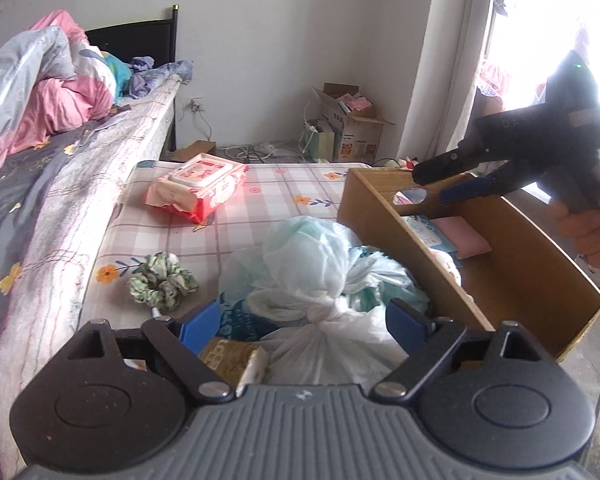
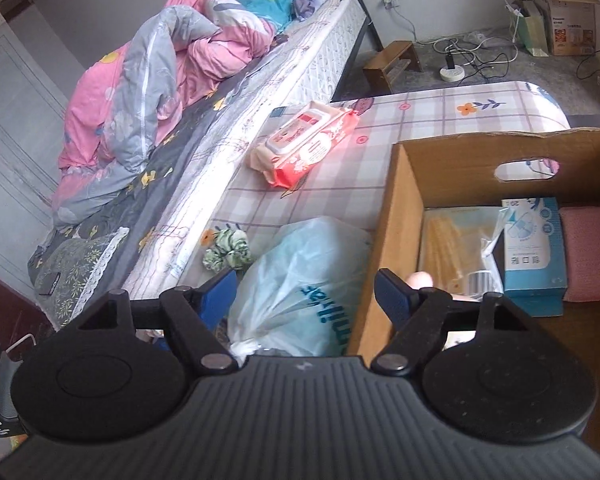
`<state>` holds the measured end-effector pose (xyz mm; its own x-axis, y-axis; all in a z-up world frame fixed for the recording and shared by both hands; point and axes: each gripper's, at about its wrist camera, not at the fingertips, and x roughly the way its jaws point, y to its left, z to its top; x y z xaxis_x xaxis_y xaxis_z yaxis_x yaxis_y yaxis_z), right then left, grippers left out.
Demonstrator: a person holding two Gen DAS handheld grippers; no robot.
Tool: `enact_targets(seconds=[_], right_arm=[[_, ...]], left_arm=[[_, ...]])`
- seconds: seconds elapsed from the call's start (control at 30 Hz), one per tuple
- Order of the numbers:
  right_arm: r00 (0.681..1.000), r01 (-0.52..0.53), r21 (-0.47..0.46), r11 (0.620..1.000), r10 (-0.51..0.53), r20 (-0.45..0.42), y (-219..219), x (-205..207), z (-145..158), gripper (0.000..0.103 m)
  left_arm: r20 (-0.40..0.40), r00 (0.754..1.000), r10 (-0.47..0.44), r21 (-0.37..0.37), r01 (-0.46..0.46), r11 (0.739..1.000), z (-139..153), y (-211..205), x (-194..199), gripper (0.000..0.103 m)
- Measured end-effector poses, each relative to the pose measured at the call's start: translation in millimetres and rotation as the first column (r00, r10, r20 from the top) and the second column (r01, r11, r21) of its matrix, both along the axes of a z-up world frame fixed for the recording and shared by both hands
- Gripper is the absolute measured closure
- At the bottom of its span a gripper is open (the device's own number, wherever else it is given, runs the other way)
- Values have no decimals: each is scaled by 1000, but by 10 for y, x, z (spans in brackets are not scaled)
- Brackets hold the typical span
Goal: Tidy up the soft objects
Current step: 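Lower the plush toy into the box and open the right gripper, then move the right gripper to the blue-white packet and grasp it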
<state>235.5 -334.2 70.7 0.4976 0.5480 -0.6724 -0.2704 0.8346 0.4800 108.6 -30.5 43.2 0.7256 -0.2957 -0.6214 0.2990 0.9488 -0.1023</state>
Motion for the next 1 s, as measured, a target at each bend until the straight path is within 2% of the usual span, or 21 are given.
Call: enact_targets(seconds=[0.23,0.37,0.6,0.73,0.93,1.0], right_arm=[[994,-102,12,995,102,-30,627,-42,58,27],[987,-152,40,988,154,-49,975,-109,18,27],[967,-220,100,970,231,-112,1540,-167,-157,27],[957,-245,111,963,259,-129,1824,-150,-226,27],[943,-270,138,953,291,-161,2101,-108,-364,29],[938,-278,142,950,301,-171,2173,-114,-431,30]], left_arm=[[-11,993,117,22,-117,993,-119,504,-241,12],[-39,987,157,2,-157,988,-202,720,-332,13],[-23,980,196,24,-196,980,-290,896,-374,17],[-3,978,207,66,-206,976,-325,928,-355,21],[-58,980,192,53,-189,980,-429,1035,-349,33],[-72,980,187,43,-184,982,-458,1061,-362,33]])
